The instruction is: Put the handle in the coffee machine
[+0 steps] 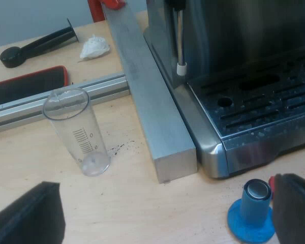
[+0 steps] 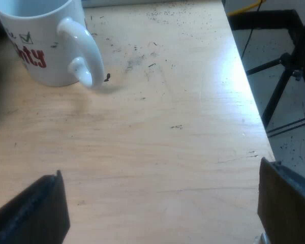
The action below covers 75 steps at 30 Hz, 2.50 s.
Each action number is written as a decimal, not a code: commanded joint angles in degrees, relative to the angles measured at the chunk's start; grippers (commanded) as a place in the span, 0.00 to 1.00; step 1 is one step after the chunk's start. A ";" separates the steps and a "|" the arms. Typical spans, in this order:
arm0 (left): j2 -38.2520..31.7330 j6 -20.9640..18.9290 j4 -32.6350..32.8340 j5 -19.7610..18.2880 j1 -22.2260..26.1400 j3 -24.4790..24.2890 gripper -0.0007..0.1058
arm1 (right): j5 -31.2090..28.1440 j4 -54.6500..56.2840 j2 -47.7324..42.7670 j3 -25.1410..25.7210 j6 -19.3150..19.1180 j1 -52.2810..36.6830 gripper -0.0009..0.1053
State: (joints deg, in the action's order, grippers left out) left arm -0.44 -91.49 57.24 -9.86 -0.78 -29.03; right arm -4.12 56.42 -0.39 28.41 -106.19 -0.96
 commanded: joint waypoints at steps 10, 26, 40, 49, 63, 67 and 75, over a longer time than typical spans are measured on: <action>-8.19 -0.74 0.06 -0.30 0.08 0.00 0.79 | 0.12 -0.47 -2.42 0.27 -0.41 -0.18 0.74; -8.11 -0.74 0.06 -0.30 0.08 0.00 0.79 | 0.12 -0.47 -2.42 0.27 -0.38 -0.18 0.74; -8.11 -1.42 -1.53 -0.30 0.08 0.87 0.79 | 0.12 -0.59 -2.42 0.27 -0.38 -0.18 0.74; -8.11 -1.53 -1.53 -0.30 0.08 0.87 0.79 | 0.12 -0.92 -2.42 0.11 -0.38 -0.18 0.74; -8.11 -1.58 -1.53 -0.30 0.08 0.87 0.79 | 0.12 -0.92 -2.42 0.11 -0.38 -0.18 0.74; -8.11 -2.23 -1.53 -0.30 0.08 0.87 0.79 | 0.12 -0.92 -2.42 0.11 -0.16 -0.18 0.74; -6.37 -2.47 -0.17 -0.30 0.08 -0.45 0.79 | 2.50 0.23 -1.36 0.71 0.76 -0.06 0.74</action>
State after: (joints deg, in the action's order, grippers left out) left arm -0.44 -93.02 57.00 -9.86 -0.78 -28.76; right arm -2.74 56.47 -0.39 28.37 -105.53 -0.96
